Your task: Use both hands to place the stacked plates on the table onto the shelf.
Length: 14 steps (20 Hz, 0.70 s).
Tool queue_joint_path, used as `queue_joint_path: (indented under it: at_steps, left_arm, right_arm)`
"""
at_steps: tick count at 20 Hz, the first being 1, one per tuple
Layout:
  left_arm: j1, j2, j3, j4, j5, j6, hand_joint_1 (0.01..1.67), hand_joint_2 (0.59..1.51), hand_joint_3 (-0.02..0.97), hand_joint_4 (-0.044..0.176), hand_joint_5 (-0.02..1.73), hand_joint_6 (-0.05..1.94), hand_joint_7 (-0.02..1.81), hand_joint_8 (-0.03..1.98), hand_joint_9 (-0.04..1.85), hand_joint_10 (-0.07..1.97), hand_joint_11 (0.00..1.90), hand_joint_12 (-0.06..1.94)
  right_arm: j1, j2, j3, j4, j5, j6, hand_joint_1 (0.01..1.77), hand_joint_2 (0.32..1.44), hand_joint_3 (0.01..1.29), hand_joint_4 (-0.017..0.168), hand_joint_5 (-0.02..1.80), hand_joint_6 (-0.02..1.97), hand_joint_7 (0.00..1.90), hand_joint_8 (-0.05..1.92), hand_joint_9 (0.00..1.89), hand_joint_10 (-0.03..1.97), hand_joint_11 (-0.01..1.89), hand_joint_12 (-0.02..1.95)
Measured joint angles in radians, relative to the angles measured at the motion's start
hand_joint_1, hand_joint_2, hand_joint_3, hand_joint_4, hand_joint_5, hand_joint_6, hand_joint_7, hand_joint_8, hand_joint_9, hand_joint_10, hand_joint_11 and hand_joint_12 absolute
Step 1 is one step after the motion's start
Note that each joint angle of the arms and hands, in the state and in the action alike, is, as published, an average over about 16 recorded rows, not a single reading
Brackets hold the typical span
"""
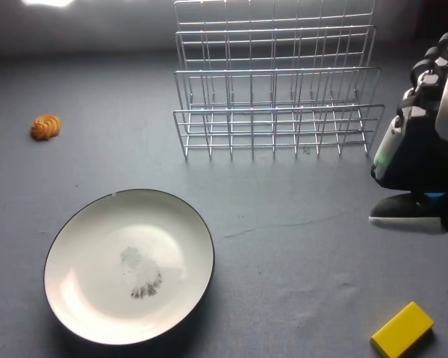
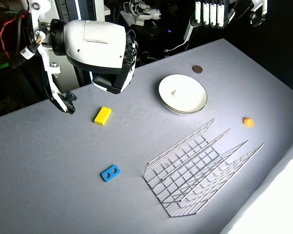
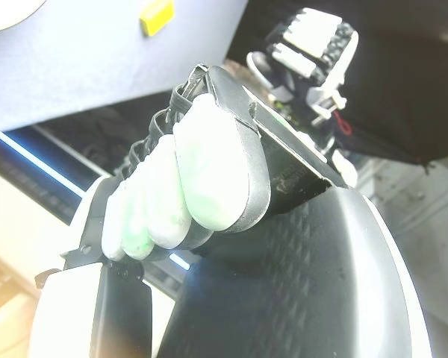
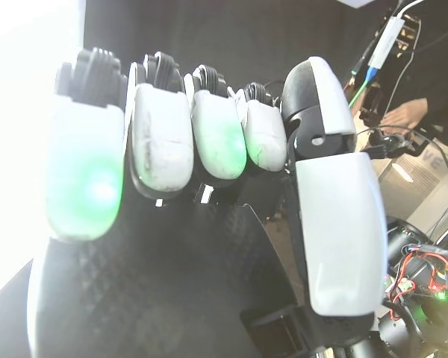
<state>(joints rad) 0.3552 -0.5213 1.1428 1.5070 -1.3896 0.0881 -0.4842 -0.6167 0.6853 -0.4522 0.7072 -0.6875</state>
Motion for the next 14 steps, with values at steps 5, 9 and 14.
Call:
queue_joint_path:
  at_steps: [5,9,14]
  left_arm:
    - [0.000,0.000,0.010,0.002,-0.006,0.001,0.12,1.217,0.045,0.021,0.41,0.47,0.45,0.48,0.48,0.49,0.53,0.51]
    - [0.002,-0.001,0.009,0.002,-0.012,-0.001,0.08,1.209,0.043,0.011,0.28,0.30,0.31,0.31,0.33,0.33,0.36,0.33]
    - [0.005,-0.003,0.008,0.024,-0.034,-0.010,0.01,1.202,0.027,0.002,0.02,0.00,0.02,0.00,0.02,0.00,0.02,0.00]
  right_arm:
    - [0.001,0.000,0.000,-0.004,-0.013,0.003,0.30,1.18,0.03,0.027,0.46,0.62,0.52,0.55,0.53,0.57,0.62,0.55]
    - [0.003,0.001,0.000,-0.009,-0.019,0.011,0.31,1.16,0.03,0.016,0.32,0.42,0.36,0.37,0.37,0.38,0.44,0.37]
    - [0.006,0.001,0.008,-0.056,-0.033,0.071,0.54,1.08,0.02,0.001,0.06,0.03,0.05,0.01,0.03,0.01,0.04,0.17]
